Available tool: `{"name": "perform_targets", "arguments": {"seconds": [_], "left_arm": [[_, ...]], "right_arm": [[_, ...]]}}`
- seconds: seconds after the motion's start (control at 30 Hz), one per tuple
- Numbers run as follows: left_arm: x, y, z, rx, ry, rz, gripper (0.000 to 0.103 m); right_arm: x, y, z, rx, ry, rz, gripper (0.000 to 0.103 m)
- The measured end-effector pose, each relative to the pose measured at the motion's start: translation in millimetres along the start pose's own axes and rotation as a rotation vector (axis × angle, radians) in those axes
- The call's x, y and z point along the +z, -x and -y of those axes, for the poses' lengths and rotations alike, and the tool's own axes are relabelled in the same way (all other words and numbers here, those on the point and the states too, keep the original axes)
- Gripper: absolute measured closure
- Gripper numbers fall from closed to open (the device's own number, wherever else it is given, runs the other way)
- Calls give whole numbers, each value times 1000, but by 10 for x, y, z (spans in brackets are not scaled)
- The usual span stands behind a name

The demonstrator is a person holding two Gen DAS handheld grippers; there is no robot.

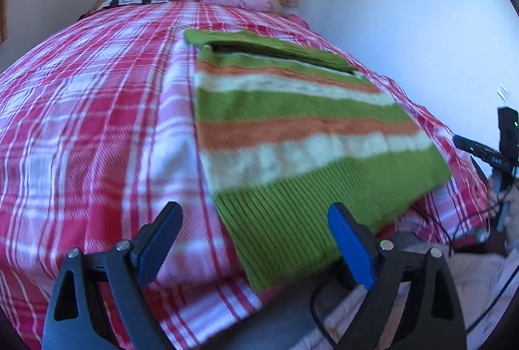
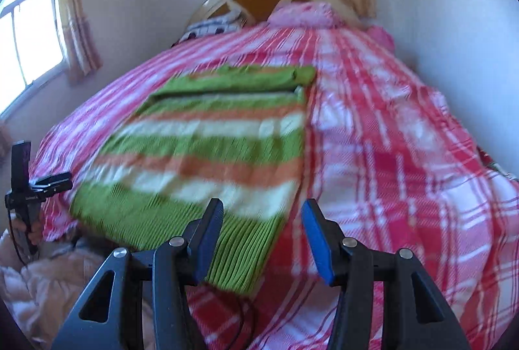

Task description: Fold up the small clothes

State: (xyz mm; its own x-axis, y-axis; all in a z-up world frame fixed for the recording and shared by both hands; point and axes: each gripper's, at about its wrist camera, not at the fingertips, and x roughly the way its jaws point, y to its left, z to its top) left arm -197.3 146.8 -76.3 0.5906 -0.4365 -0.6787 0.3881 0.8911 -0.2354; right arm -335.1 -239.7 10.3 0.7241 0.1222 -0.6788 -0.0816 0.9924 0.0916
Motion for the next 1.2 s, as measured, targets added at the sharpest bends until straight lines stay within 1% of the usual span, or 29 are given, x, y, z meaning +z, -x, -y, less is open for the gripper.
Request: {"name": "perform_targets", "arguments": {"seconds": [0.07,0.17,0.23,0.27,0.3,0.33,0.37,0.47,0.53,0.57,0.63,0.7,0.73,0.77,0.8,0.83,0.87,0.9,0.93,0.97,1.0,1.07,1.2], "left_arm": [[-73,4,-22,-16,24,13,10],[-162,-52,-83,-64,103,4,13],[-181,-47,-89,-67,124,23,14],[-173,-39,-92,-90,134,28,15],[-175,-36,-81,-114,141,28,17],[-165,-39,-71,-142,148,24,23],[-155,-62,-52,-164,152,13,26],[-156,-93,18,-137,120,5,26],[-171,-81,33,-137,117,7,26],[-170,-82,33,-144,122,0,28],[-171,-89,35,-141,123,-6,31],[-172,-93,58,-131,114,-8,31],[-173,-94,63,-127,111,-7,34],[-177,-97,67,-123,112,-6,43],[-181,-103,65,-115,114,-10,48],[-184,-109,56,-106,116,-13,58],[-186,-112,45,-102,120,-17,66],[-187,-114,29,-99,130,-19,70],[-187,-122,15,-101,139,-23,78],[-192,-124,0,-101,147,-25,82],[-191,-119,-5,-98,152,-24,84],[-171,-101,-2,-102,165,-22,89],[-64,10,3,-133,198,20,91]], "right_arm": [[-80,-29,-47,6,14,-3,51],[-125,-130,-38,28,-14,-36,51],[-155,-173,-48,17,-10,-50,51],[-162,-186,-49,12,-7,-54,51],[-169,-194,-47,11,-7,-59,51],[-177,-201,-40,11,-9,-62,51],[-171,-208,-34,9,-11,-65,51],[-204,-278,-12,4,-25,-90,51],[-242,-336,7,15,-38,-111,51],[-262,-362,15,18,-42,-121,51],[-272,-361,9,23,-32,-113,51],[-271,-366,-4,36,-27,-116,51],[-272,-369,-18,37,-24,-115,57],[-275,-376,-35,32,-18,-116,62],[-281,-391,-69,4,5,-118,72],[-278,-401,-83,-7,16,-124,78],[-273,-412,-99,-10,29,-131,79],[-270,-416,-112,-12,40,-136,82],[-266,-416,-119,-18,46,-138,86],[-263,-411,-118,-20,49,-140,88],[-256,-414,-113,-12,46,-147,93],[-234,-392,-103,1,33,-155,94],[-110,-265,-93,52,-3,-127,94]]}}
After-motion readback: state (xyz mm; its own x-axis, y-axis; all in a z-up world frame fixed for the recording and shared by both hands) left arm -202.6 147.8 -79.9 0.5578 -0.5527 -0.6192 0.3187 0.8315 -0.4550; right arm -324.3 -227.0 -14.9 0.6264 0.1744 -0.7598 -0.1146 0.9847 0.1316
